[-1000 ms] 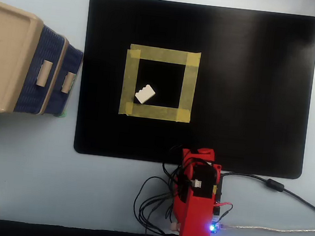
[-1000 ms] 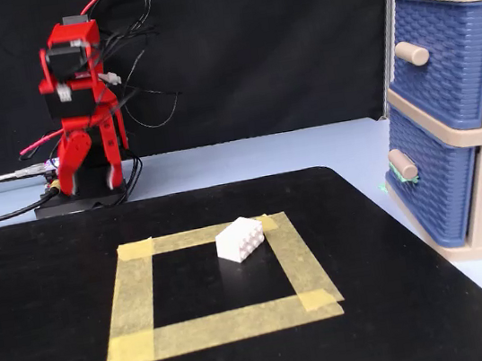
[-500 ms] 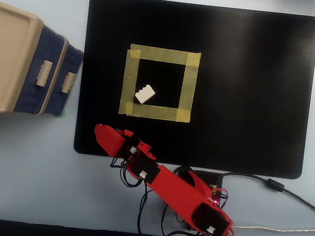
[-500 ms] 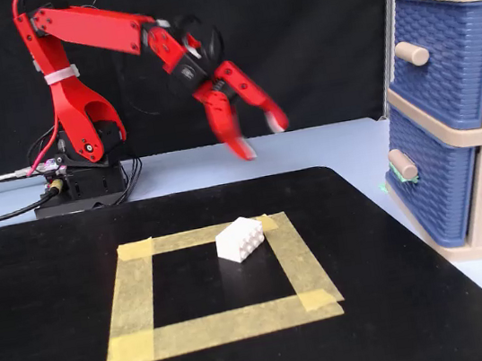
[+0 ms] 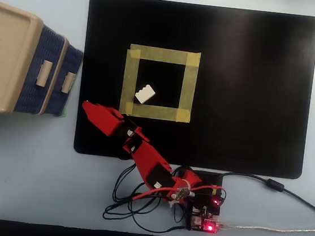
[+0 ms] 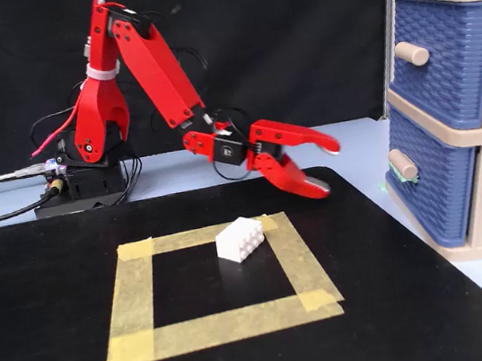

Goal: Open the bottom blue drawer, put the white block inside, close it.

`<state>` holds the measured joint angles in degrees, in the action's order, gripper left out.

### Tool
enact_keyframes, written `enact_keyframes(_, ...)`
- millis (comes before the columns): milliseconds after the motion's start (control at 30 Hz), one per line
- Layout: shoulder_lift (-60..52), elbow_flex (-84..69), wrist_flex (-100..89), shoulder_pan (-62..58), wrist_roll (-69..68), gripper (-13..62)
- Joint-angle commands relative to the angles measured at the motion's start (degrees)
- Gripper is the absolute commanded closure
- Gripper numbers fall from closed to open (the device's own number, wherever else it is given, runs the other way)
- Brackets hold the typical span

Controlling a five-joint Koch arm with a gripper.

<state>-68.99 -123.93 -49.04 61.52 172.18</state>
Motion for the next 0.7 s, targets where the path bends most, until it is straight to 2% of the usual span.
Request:
enact_keyframes(0,0.4,4.2,-5.4,-0.2,2.5,16.3)
enact_keyframes(400,13.1,24.0,-3.8,-3.2,2.2,16.3)
enact_keyframes(667,14.2,29.0,0.1,-2.8,1.9,17.1)
